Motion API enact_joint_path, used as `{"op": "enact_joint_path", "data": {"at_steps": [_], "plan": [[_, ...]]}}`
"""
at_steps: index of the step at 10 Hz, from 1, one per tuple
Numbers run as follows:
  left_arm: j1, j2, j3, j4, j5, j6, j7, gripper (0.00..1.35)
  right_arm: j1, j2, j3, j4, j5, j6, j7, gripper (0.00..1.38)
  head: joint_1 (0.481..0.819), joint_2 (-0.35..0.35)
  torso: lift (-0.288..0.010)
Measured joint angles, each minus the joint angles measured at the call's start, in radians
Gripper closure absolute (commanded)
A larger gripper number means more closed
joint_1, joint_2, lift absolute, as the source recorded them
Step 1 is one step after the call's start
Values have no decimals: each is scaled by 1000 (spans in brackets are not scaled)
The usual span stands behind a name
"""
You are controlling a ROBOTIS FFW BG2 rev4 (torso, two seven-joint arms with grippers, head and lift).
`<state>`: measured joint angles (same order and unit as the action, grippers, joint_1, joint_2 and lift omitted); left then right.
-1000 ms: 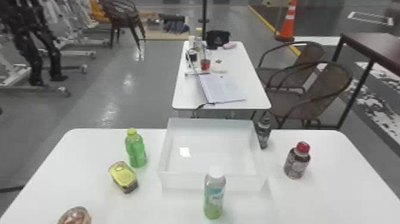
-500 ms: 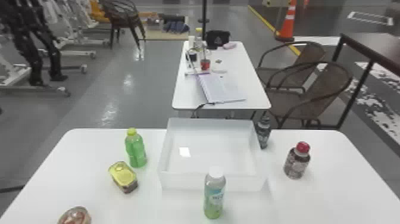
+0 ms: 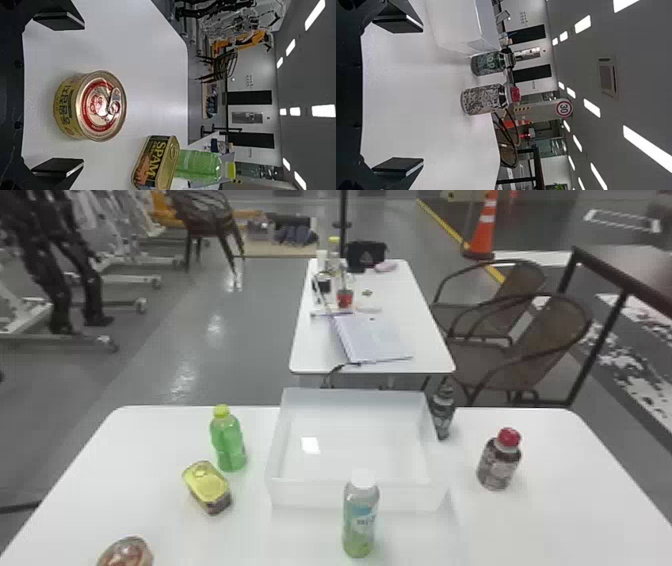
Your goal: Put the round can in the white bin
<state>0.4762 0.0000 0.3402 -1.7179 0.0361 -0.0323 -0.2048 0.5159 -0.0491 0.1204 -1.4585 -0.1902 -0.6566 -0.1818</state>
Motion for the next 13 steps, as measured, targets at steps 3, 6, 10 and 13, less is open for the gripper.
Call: {"op": "enact_joint_path", "data": {"at_steps": [3,6,10,13], "plan": [[-56,0,40,40,-40,-4,-38,94,-2,0,1,1,-1,0,0,116,549,0,-100],[-155,0,87,115,-88,11,-188,96,-4,0,1,2,-2,0,1,116,549,0,-100],[-212,0,86,179,-111,42,-249,878,-9,2,5,6,-4,0,1,116,549,0,-100],[-216,0,83,170,-131,35,-241,950,-10,2,5,6,-5,0,1,116,549,0,-100]]}}
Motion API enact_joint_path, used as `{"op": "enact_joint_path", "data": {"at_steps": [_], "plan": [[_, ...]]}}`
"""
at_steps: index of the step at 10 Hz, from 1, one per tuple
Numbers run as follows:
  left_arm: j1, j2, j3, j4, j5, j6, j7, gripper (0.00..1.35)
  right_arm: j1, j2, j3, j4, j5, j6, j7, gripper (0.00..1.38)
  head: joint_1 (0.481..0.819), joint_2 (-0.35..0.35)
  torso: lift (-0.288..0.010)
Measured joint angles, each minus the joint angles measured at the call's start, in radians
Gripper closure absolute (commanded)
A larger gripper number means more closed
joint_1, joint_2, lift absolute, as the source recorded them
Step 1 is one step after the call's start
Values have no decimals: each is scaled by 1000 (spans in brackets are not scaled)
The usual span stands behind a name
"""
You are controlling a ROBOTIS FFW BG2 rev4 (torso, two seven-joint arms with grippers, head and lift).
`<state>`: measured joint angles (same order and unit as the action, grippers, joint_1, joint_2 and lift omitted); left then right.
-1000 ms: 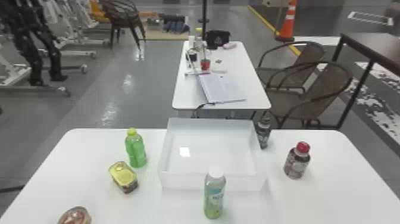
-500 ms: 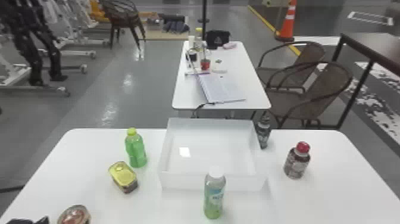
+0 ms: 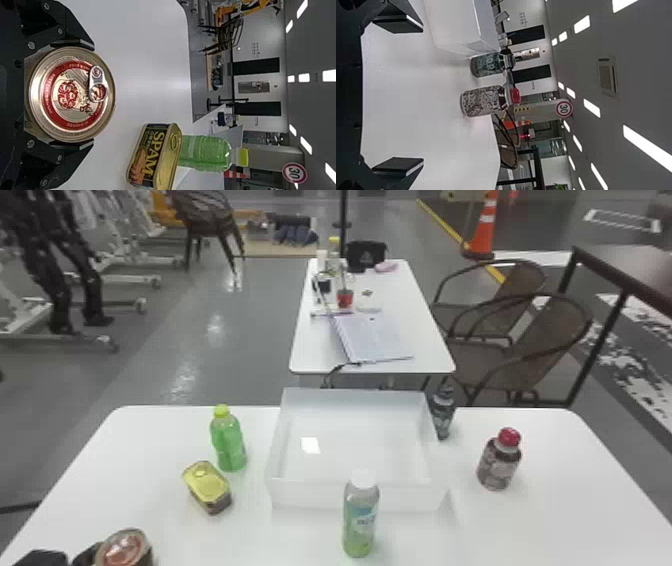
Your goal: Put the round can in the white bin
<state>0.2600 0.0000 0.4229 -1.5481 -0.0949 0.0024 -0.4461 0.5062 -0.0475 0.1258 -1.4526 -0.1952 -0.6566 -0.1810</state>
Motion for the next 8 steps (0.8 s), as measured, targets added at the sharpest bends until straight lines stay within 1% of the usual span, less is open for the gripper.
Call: {"op": "enact_joint_path", "data": {"at_steps": [2,3,5,6,8], "plan": [[3,0,-30,-55,8,28,0,950,0,0,0,0,-1,0,0,116,549,0,-100],[-3,0,-64,-95,26,51,0,950,0,0,0,1,-1,0,0,116,549,0,-100],[-52,1,-163,-123,94,98,-3,950,-3,0,0,3,-1,0,0,116,549,0,-100],[-85,15,-211,-124,125,111,-2,950,-6,0,3,6,-1,0,0,116,549,0,-100],[-163,49,-277,-94,167,117,-3,950,-12,0,9,11,-1,0,0,116,549,0,-100]]}}
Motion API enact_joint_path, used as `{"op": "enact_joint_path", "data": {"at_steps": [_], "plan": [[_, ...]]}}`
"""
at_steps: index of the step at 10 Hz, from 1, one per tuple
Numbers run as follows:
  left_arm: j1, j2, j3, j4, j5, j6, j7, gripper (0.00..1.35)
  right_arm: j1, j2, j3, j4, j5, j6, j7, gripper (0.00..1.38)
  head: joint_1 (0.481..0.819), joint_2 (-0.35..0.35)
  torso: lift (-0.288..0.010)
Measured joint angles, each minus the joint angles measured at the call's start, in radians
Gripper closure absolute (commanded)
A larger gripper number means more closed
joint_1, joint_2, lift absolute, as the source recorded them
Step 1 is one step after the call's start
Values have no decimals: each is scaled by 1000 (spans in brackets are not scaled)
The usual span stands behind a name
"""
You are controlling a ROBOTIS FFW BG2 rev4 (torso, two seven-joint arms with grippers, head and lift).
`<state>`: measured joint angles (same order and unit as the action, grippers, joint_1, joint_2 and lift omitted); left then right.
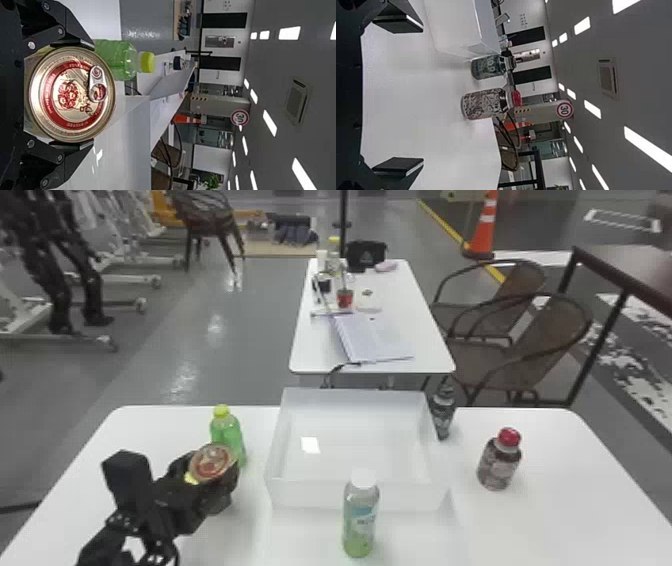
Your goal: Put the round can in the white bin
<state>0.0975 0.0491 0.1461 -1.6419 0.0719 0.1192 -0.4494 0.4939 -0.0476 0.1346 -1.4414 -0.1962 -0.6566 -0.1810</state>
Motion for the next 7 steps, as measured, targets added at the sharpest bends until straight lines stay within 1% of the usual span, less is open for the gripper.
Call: {"op": "enact_joint_path", "data": {"at_steps": [2,4,5,7], "plan": [[-101,22,-64,79,47,-16,-10,950,-3,0,2,1,0,0,0,117,549,0,-100],[-229,42,-152,208,107,-41,-62,950,-11,0,7,5,0,0,0,117,549,0,-100],[-284,45,-193,270,135,-41,-100,950,-14,0,9,7,0,-1,0,117,549,0,-100],[-353,38,-248,367,187,-16,-163,950,-15,0,11,10,-1,-1,0,117,549,0,-100]]}}
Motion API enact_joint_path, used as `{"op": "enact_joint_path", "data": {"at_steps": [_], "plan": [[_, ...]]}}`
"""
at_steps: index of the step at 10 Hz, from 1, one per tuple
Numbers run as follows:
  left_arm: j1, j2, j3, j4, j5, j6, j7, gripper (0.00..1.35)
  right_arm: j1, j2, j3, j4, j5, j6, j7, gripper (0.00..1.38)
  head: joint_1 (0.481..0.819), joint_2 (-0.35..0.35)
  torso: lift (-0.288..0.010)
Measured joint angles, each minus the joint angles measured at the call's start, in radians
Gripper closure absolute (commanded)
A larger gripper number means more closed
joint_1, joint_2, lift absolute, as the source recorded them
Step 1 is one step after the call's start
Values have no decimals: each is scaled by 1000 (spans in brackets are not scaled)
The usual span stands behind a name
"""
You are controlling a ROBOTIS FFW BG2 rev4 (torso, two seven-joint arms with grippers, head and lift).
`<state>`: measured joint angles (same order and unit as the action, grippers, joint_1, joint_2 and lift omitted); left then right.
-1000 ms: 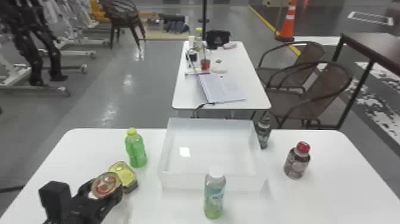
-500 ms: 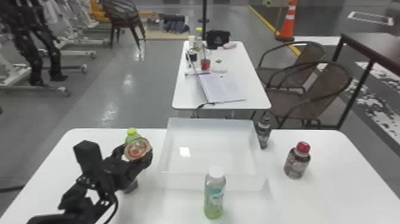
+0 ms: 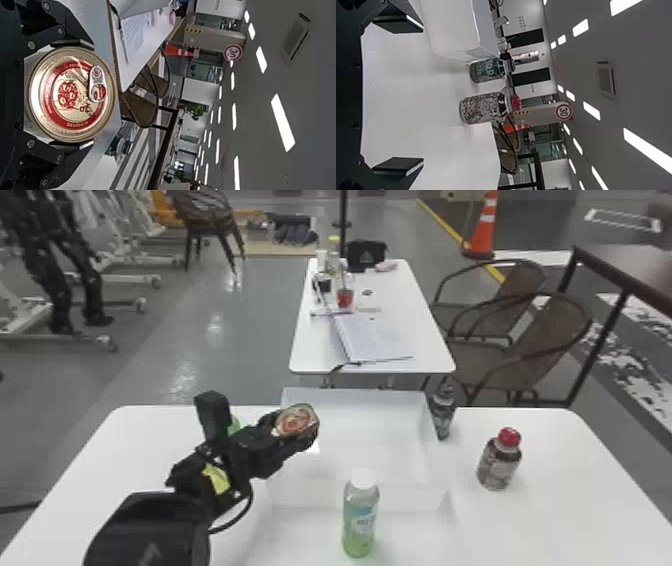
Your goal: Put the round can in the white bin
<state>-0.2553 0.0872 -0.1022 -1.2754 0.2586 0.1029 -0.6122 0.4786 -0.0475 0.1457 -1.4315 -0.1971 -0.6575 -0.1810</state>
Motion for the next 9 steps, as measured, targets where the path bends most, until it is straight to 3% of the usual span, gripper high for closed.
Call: {"op": "enact_joint_path", "data": {"at_steps": [1,3,4,7,9], "plan": [[-17,-6,-12,28,15,20,-19,823,-1,0,0,0,-1,0,0,117,549,0,-100],[-26,-11,-20,43,35,39,-9,150,-1,0,0,1,-1,-1,0,117,549,0,-100],[-26,-12,-22,43,46,41,-6,88,-2,0,0,1,-1,-1,0,117,549,0,-100],[-12,-14,-17,34,55,22,-3,150,-2,0,0,1,-2,-1,0,117,549,0,-100],[59,-11,18,-55,19,22,43,150,-2,0,0,1,-2,-1,0,117,549,0,-100]]}}
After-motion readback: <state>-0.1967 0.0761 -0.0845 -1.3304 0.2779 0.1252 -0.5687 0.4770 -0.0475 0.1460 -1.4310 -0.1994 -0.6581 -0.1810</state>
